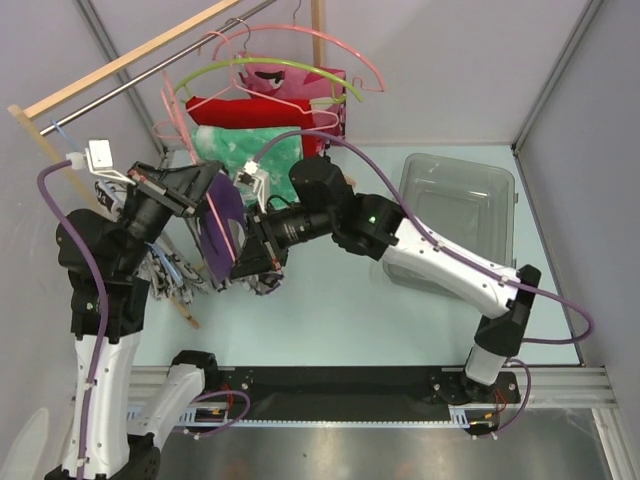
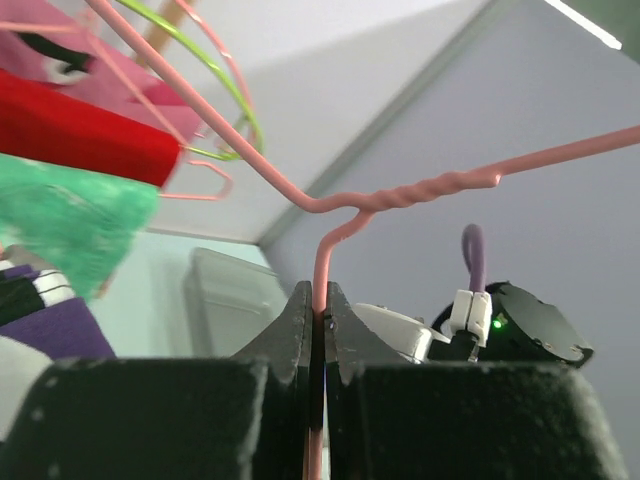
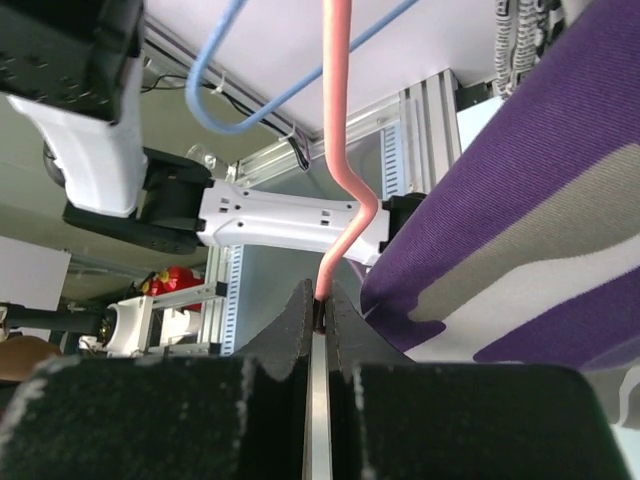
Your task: Remove the trousers from the hanger
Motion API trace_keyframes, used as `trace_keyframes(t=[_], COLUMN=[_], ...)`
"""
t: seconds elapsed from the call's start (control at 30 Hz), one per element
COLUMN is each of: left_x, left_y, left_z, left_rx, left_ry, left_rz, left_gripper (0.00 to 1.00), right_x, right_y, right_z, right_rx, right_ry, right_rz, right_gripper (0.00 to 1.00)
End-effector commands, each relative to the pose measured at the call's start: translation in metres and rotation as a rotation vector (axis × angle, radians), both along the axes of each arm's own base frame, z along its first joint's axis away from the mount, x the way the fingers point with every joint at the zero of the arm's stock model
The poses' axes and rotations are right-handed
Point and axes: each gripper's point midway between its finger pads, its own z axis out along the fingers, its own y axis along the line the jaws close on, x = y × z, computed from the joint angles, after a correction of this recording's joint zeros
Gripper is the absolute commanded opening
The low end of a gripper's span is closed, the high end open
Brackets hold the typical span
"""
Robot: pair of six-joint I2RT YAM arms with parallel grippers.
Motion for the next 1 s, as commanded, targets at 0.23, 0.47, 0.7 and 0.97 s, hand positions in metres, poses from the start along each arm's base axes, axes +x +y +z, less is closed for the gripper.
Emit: trace_keyframes(t=[0.23, 0.47, 0.7, 0.97], left_x=[-0.073, -0.069, -0.065, -0.035], left_y=[-0.049, -0.068, -0.106, -0.113], left_z=[0.072, 0.072, 0.075, 0.079], left_rx=[-0.092, -0.099, -0.098, -0.153], left_ry=[-0.112, -0.065, -0.034, 0.025], left_rz=[-0.438, -0.548, -0.683, -0.537], left_gripper=[0.00, 0.00, 0.01, 0.00], right_x=[-0.027, -0.030, -0.017, -0.015], right_y=[-0.027, -0.058, -0.085, -0.140], right_z=[0.039, 0.036, 0.023, 0.014], right_rx=[0.088, 0.066, 0.013, -0.047], right_ry=[-0.061, -0.096, -0.142, -0.247], right_rz=[-0.163, -0.300, -0.413, -0.483], right_gripper=[0.01, 0.11, 0.26, 0.57])
